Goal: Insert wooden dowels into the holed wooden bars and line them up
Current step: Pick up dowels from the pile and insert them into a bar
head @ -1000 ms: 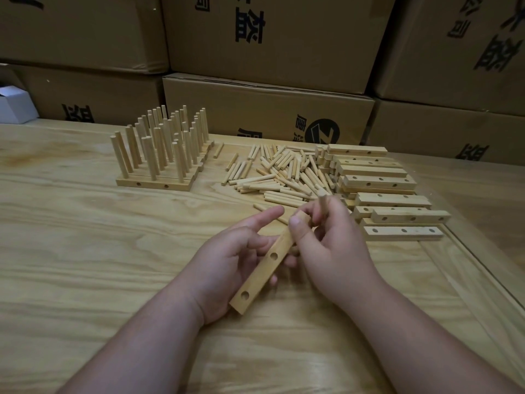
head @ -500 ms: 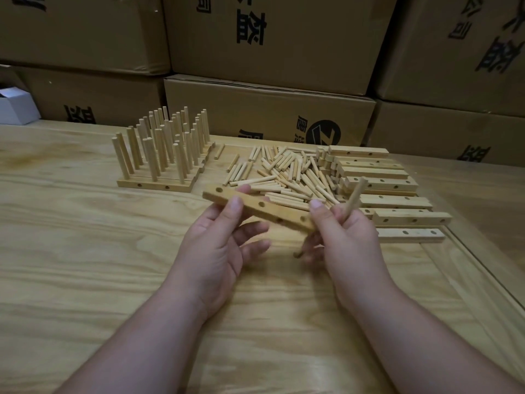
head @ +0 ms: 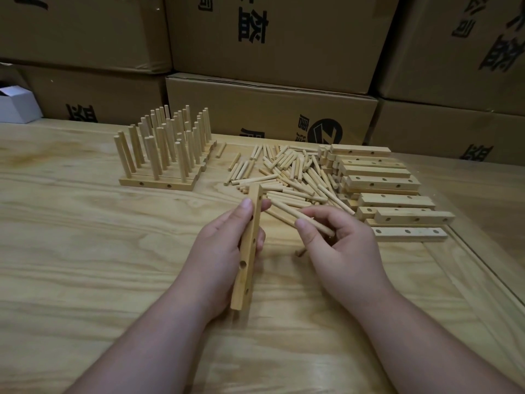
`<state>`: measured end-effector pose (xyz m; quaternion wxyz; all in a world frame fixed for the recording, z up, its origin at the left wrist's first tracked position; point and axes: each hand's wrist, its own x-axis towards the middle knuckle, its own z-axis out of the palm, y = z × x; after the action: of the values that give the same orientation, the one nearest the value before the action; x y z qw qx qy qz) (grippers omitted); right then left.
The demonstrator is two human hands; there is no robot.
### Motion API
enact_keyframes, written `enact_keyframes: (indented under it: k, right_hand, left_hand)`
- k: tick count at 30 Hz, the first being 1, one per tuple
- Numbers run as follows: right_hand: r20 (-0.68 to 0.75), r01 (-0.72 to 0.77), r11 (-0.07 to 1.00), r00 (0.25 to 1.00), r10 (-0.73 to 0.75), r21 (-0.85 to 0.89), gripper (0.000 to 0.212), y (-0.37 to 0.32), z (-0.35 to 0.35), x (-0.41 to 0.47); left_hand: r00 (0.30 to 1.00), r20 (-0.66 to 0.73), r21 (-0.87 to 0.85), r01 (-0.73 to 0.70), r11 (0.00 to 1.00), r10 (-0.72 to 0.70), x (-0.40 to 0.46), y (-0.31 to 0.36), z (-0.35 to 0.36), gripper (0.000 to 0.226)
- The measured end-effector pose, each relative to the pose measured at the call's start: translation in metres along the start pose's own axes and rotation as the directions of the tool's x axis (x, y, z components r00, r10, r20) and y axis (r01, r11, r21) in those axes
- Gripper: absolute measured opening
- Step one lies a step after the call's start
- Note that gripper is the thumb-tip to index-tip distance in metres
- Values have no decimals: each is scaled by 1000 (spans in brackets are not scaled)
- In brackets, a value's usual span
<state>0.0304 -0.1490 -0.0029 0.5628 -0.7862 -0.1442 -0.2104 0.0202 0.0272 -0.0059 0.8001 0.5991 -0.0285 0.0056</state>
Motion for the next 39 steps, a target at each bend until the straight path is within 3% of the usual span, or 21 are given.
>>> enact_keyframes:
  k: [3,6,10,13,21,23,28,30,32,33,34,36,39]
  right_hand:
    - [-2,16,1000,1000,-16,7,26,-2,1,0]
    - [-7,28,1000,1000,-28,-5,21,-2,-1,0]
    - [-23,43,999,999,-43,3,23,-6,-2,-1]
    - [-14,51,998,999,-51,22,19,-8,-4,-2]
    - [-2,12,992,1000,-12,126,14,-10,-6,0]
    - [2,7,992,1000,-7,124,10,-10,-7,0]
    - [17,-43,991,999,41,129,29,-4,-7,2]
    - [45,-96,970,995,88,222,35,-1,-8,3]
    - [69,-140,956,990,126,259,34,1,-8,4]
    - [54,-117,983,992,110,144,30,3,-9,6]
    - [41,-63,995,997,66,-77,23,7,-10,8]
    - [126,38,866,992,29,-498,20,13,-12,10]
    - [255,92,700,958,132,-709,29,19,-10,10]
  left_hand:
    - [1000,-4,53,5,999,-5,1,-4,-1,45]
    - [1000,-14,118,-1,993,2,2,-7,-2,62]
    - [1000,13,173,-14,985,12,3,-7,-1,45]
    - [1000,29,196,-10,981,5,3,-8,-1,46]
    - [996,89,277,-19,961,-6,2,-8,-5,82]
    - [995,98,292,-18,956,-11,2,-9,-5,78]
    - [990,138,269,-4,963,-34,0,-7,-3,55]
    - [995,94,233,1,972,-23,1,-6,-1,39]
    - [1000,11,92,26,995,-27,3,-5,0,38]
    - [999,-23,-18,48,999,-48,3,-4,0,40]
    - [996,-46,-121,69,990,-75,4,-2,1,42]
    - [989,-75,-248,102,963,-124,5,0,1,44]
    - [982,-102,-324,118,939,-159,7,2,1,45]
